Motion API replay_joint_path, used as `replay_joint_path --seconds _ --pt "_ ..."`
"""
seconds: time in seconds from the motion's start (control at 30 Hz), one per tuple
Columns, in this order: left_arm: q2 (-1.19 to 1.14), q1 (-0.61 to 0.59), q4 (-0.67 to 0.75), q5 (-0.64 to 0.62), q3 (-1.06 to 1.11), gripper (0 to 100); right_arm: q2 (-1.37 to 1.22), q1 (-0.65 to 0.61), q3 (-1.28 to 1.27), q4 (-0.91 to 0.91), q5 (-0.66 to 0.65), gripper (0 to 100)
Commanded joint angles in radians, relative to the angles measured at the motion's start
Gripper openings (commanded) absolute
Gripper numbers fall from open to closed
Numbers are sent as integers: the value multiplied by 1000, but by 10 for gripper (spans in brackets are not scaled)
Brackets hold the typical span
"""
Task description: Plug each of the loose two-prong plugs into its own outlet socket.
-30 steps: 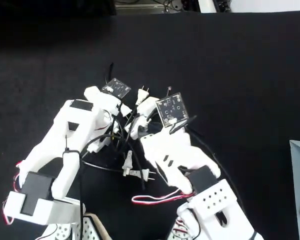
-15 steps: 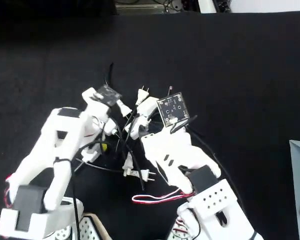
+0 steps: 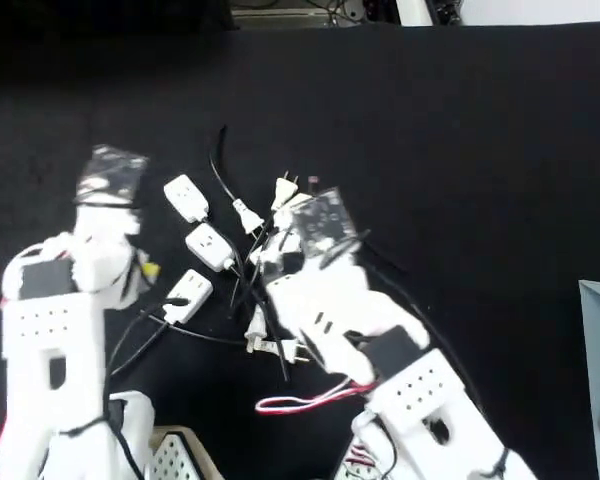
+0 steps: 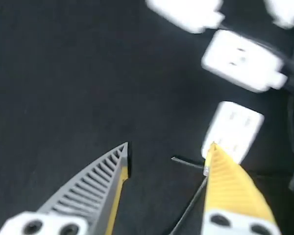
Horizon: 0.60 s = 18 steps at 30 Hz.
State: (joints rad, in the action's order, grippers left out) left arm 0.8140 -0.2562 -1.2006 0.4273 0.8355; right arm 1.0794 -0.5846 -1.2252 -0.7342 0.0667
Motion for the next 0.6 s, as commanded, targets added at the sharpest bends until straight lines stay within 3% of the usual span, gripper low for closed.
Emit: replay_joint_path --seconds 0.0,0.13,0.33,0.57 --pt "123 -147 -2 -110 62 249 -142 -66 142 18 -8 13" --pt "180 -216 -2 -183 120 246 -331 -127 266 48 -9 12" --pt "242 -251 0 -270 205 245 -578 -167 308 253 -68 12" --pt "322 -254 140 -328 367 245 -754 -178 363 341 -118 12"
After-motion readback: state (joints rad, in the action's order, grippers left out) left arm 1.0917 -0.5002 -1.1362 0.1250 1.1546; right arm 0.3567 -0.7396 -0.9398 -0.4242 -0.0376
